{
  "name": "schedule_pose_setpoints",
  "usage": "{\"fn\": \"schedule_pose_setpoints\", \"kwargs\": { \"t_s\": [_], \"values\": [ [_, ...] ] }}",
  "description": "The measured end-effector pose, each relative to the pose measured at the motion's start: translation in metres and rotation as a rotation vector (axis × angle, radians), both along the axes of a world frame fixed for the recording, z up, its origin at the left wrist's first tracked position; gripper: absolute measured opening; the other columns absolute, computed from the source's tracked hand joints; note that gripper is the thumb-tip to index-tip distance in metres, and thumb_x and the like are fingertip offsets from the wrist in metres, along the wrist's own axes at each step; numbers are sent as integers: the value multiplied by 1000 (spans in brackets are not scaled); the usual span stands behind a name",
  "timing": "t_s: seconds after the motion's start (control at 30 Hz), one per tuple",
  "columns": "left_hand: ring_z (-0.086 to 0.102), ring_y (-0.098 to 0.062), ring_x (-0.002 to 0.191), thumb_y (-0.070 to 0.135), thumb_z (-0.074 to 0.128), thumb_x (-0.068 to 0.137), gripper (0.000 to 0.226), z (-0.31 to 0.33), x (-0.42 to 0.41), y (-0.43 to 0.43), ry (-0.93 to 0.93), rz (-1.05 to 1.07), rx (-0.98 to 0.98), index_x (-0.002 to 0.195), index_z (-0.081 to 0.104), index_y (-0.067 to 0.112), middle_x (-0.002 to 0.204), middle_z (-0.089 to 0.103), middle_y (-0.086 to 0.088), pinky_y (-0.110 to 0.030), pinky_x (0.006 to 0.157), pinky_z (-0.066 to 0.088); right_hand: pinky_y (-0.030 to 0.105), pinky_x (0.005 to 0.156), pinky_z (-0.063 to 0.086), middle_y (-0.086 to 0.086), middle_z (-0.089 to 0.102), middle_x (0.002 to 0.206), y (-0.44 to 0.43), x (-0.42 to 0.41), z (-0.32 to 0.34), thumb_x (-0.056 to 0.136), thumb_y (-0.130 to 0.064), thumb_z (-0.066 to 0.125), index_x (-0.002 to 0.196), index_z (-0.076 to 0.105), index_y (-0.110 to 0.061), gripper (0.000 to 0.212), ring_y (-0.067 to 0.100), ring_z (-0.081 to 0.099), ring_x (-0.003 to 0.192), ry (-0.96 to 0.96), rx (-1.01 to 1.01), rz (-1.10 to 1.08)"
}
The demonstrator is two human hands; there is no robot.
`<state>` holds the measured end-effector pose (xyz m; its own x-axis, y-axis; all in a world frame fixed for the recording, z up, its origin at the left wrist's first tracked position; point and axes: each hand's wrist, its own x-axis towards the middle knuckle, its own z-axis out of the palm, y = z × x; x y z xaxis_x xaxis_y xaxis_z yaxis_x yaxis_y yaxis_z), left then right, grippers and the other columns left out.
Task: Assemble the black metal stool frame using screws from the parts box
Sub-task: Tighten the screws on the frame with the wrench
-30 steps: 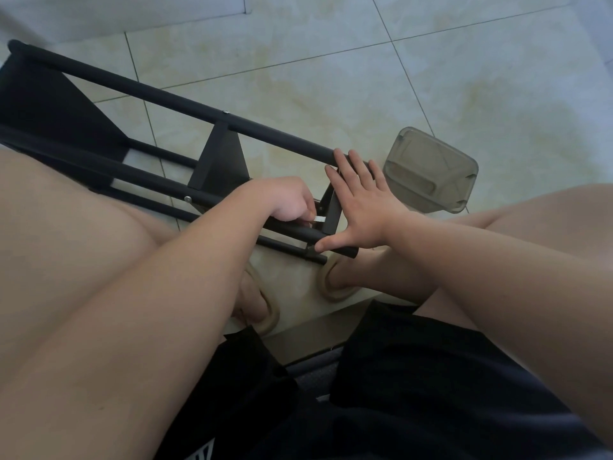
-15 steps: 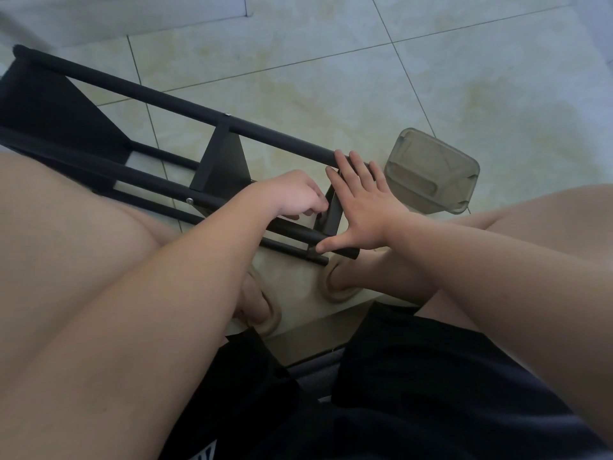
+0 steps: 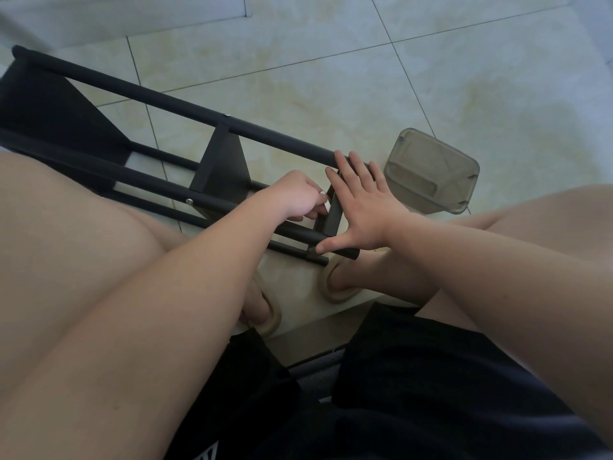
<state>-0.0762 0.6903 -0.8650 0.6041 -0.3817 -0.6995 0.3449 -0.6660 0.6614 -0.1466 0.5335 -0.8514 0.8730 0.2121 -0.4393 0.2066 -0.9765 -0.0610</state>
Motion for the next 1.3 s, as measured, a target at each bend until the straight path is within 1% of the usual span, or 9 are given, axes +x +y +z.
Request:
{"fn": "schedule_pose_setpoints", "kwargs": {
  "t_s": [0.07,0.2,0.37,0.53,0.8,0.93,1.03,1.13,1.3],
  "values": [
    [70,2,68,26,56,99,19,0,0,1,1,2,-6,85,68,24,70,74,16,-28,68,50,53,123,-12,9,-25,166,0,0,0,55,-104,33,161,-5,-12,145,30,-26,152,1,4,-1],
    [71,-5,79,25,55,100,21,0,0,0,-16,-42,2,83,68,26,68,73,18,-29,70,51,52,123,-13,10,-26,166,0,0,0,54,-104,32,161,-5,-12,146,30,-26,152,3,-1,-1],
    [71,-4,76,25,54,99,25,-2,-1,-2,-30,-102,34,83,72,21,69,73,18,-29,70,51,53,123,-11,10,-25,166,0,0,1,55,-104,33,161,-5,-12,146,30,-25,152,4,1,-2],
    [70,-3,74,25,54,99,22,-1,-1,-2,-7,-88,18,83,70,23,69,73,19,-28,68,49,53,123,-11,10,-26,166,0,0,0,55,-104,34,161,-5,-12,145,30,-26,152,1,-3,-1],
    [71,-5,77,25,55,99,20,0,0,-2,19,-53,2,84,69,23,69,74,17,-30,70,50,53,123,-12,10,-25,166,0,0,0,54,-104,31,161,-4,-12,146,31,-25,152,-2,-7,2],
    [70,-4,76,25,55,100,18,1,-1,-2,24,-77,11,91,70,22,69,74,17,-30,69,48,53,123,-11,10,-25,166,0,0,-1,54,-105,32,161,-4,-11,146,31,-25,152,-4,-7,4],
    [71,-4,75,24,55,100,17,3,-1,-2,38,-74,15,91,69,21,70,74,15,-30,70,48,53,123,-12,10,-25,166,0,0,-1,53,-105,30,161,-5,-12,147,30,-25,152,-2,-5,3],
    [71,-5,74,22,55,100,18,4,-1,-2,65,-63,31,101,69,12,72,75,12,-29,70,48,54,123,-11,9,-25,166,0,0,-2,52,-106,28,161,-5,-12,148,30,-25,152,-1,-4,2],
    [71,-4,76,18,51,99,21,7,-2,-3,79,-78,70,99,70,11,72,76,11,-30,72,48,53,123,-12,9,-26,166,0,0,-2,51,-106,28,161,-6,-12,148,30,-26,152,-1,-5,2]
  ]
}}
